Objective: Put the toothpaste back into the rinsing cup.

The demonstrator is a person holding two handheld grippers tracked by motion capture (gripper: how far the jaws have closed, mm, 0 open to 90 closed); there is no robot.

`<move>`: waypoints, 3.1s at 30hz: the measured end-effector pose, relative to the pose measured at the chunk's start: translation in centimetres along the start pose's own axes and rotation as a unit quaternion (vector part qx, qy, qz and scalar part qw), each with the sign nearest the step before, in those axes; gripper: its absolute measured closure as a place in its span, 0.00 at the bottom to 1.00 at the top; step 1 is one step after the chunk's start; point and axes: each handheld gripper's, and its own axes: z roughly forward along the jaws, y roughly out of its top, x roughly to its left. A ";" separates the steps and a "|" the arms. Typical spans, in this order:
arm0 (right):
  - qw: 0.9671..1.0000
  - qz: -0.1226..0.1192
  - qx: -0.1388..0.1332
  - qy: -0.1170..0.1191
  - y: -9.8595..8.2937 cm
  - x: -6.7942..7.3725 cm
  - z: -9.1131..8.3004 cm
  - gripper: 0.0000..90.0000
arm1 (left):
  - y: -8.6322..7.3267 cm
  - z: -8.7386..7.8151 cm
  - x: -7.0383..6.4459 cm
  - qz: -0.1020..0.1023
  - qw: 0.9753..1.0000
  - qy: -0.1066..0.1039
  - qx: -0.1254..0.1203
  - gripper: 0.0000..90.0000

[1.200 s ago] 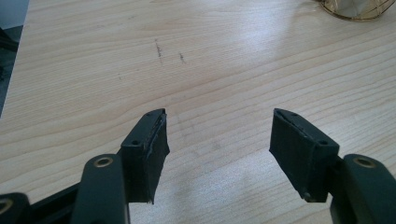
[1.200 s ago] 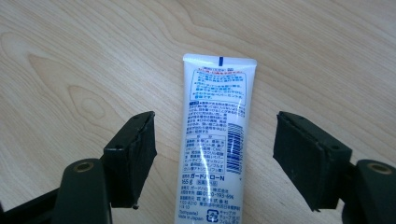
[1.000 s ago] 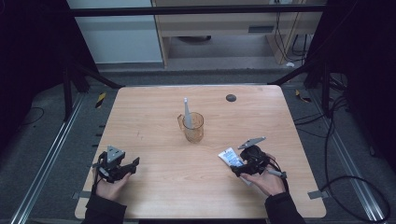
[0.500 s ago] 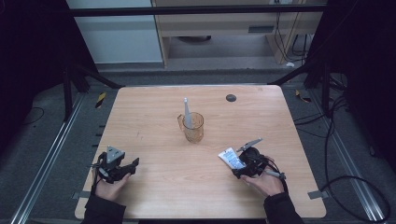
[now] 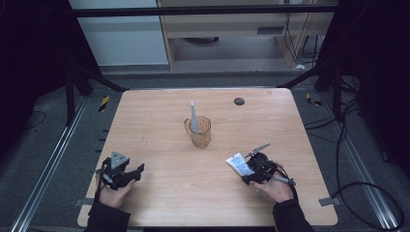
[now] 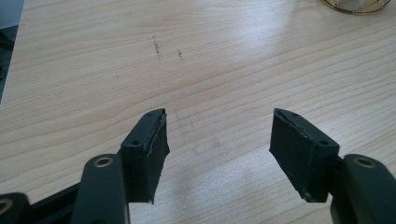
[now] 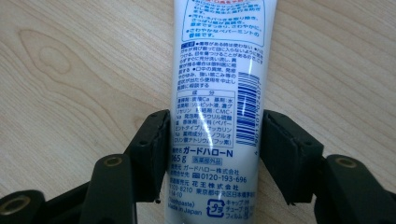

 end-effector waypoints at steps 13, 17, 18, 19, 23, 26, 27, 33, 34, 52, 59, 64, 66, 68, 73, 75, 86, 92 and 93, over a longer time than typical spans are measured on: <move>1.000 0.006 0.022 -0.012 0.5 0.3 0.4 0.53 | 0.0 0.1 -0.1 0.002 1.000 0.000 0.001 0.40; 1.000 0.012 0.022 -0.012 0.6 0.4 0.2 0.60 | 0.0 0.1 -0.1 0.001 1.000 0.000 0.001 0.40; 1.000 0.012 0.022 -0.013 0.6 0.4 0.2 0.62 | 0.0 0.1 -0.1 0.001 1.000 0.000 0.001 0.40; 1.000 0.011 0.021 -0.014 0.6 0.3 0.1 0.64 | 0.0 0.1 -0.1 0.001 1.000 0.000 0.001 0.40; 1.000 0.018 0.018 -0.013 0.6 0.3 -0.1 0.68 | 0.0 0.0 0.0 0.000 1.000 0.000 0.001 0.40; 1.000 0.022 0.012 -0.005 0.6 0.2 -0.2 0.70 | 0.0 0.0 0.0 0.001 1.000 0.001 0.001 0.40; 1.000 0.022 0.008 0.000 0.6 0.1 -0.2 0.71 | 0.0 0.0 0.0 0.001 1.000 0.001 0.001 0.40; 0.999 0.022 -0.029 0.006 0.7 0.3 -1.1 0.72 | 0.0 0.0 0.0 0.001 1.000 0.002 0.001 0.40; 0.999 0.024 -0.042 0.009 0.7 0.3 -1.4 0.73 | 0.0 0.0 0.0 0.001 1.000 0.002 0.001 0.40; 0.972 0.042 -0.230 -0.007 2.0 0.3 -5.6 0.73 | 0.1 0.0 -0.1 -0.001 1.000 0.001 0.000 0.40; 0.955 0.050 -0.293 -0.018 3.3 0.4 -6.7 0.73 | 0.1 0.0 0.0 -0.001 1.000 0.002 0.000 0.40; 0.944 0.058 -0.323 -0.024 4.3 0.5 -7.0 0.73 | 0.0 0.0 0.0 -0.002 1.000 0.003 -0.001 0.40; 0.941 0.061 -0.332 -0.026 4.7 0.6 -7.0 0.74 | 0.0 0.0 0.0 -0.002 1.000 0.003 -0.002 0.40; 0.936 0.066 -0.344 -0.026 5.0 0.6 -6.9 0.74 | 0.0 0.0 0.0 -0.003 1.000 0.003 -0.002 0.40; 0.924 0.076 -0.372 -0.034 5.8 0.5 -6.6 0.73 | 0.0 0.0 0.0 -0.003 1.000 0.004 -0.003 0.40; 0.920 0.081 -0.382 -0.038 6.2 0.3 -6.5 0.74 | 0.0 0.0 0.1 -0.003 1.000 0.004 -0.003 0.40; 0.898 0.098 -0.427 -0.046 8.7 0.1 -5.6 0.74 | 0.0 0.0 0.3 -0.008 1.000 0.006 -0.003 0.41; 0.890 0.104 -0.441 -0.044 9.9 0.4 -5.1 0.74 | 0.0 0.0 0.3 -0.008 1.000 0.006 -0.002 0.41; 0.890 0.104 -0.443 -0.042 10.1 0.4 -5.0 0.74 | 0.0 0.0 0.3 -0.008 1.000 0.006 -0.002 0.41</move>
